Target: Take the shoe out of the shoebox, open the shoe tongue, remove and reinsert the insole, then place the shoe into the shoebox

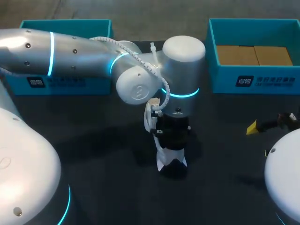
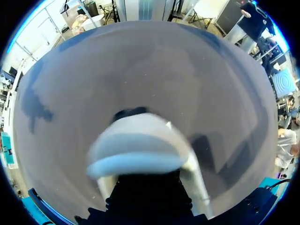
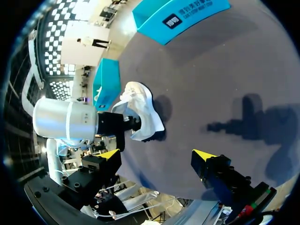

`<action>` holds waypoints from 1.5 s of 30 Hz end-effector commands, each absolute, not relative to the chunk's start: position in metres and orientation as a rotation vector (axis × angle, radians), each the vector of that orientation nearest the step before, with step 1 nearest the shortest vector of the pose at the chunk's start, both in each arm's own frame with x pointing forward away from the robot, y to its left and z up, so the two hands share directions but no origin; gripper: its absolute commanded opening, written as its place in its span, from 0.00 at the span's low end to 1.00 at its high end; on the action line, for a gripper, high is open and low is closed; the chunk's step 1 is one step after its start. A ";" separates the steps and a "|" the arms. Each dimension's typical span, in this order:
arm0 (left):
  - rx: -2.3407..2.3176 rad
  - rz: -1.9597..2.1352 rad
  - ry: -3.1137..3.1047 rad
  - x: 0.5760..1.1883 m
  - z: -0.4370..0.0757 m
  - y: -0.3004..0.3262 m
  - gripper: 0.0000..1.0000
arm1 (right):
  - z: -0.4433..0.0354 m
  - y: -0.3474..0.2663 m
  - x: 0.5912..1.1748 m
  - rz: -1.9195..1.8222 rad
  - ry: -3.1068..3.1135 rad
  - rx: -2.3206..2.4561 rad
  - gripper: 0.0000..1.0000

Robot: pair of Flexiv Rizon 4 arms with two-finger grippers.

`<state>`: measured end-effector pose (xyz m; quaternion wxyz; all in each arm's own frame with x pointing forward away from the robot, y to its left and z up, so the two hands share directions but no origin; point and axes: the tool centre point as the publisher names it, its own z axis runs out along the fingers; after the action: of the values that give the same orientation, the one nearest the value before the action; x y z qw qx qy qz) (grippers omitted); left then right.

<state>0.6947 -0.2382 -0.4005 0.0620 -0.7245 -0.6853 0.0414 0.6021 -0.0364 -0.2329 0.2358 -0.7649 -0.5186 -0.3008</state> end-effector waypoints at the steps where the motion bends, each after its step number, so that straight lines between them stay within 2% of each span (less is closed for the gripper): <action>1: -2.212 0.135 -2.110 0.699 -0.383 -0.232 0.00 | -0.228 -0.038 0.592 -0.835 -1.421 -2.109 1.00; 23: -2.156 0.222 -2.227 0.710 -0.429 -0.244 0.00 | -0.228 -0.038 0.592 -0.835 -1.421 -2.109 1.00; 27: -2.170 0.222 -2.238 0.710 -0.422 -0.241 0.00 | -0.228 -0.038 0.592 -0.835 -1.421 -2.109 1.00; 31: -2.244 0.212 -2.268 0.710 -0.388 -0.239 0.00 | -0.228 -0.038 0.592 -0.835 -1.421 -2.109 1.00; 33: -2.279 0.189 -2.292 0.711 -0.374 -0.239 0.13 | -0.228 -0.038 0.592 -0.835 -1.421 -2.109 1.00; 37: -2.318 0.156 -2.328 0.712 -0.349 -0.236 0.15 | -0.228 -0.038 0.592 -0.835 -1.421 -2.109 1.00; 42: -2.328 0.149 -2.333 0.708 -0.330 -0.234 0.28 | -0.228 -0.038 0.592 -0.835 -1.421 -2.109 1.00; 45: -2.331 0.147 -2.340 0.707 -0.322 -0.233 0.30 | -0.228 -0.038 0.592 -0.835 -1.421 -2.109 1.00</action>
<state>0.7111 -0.2438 -0.3419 -0.0763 -0.7032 -0.7053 0.0473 0.6033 -0.0366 -0.2335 0.2366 -0.7645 -0.5191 -0.3003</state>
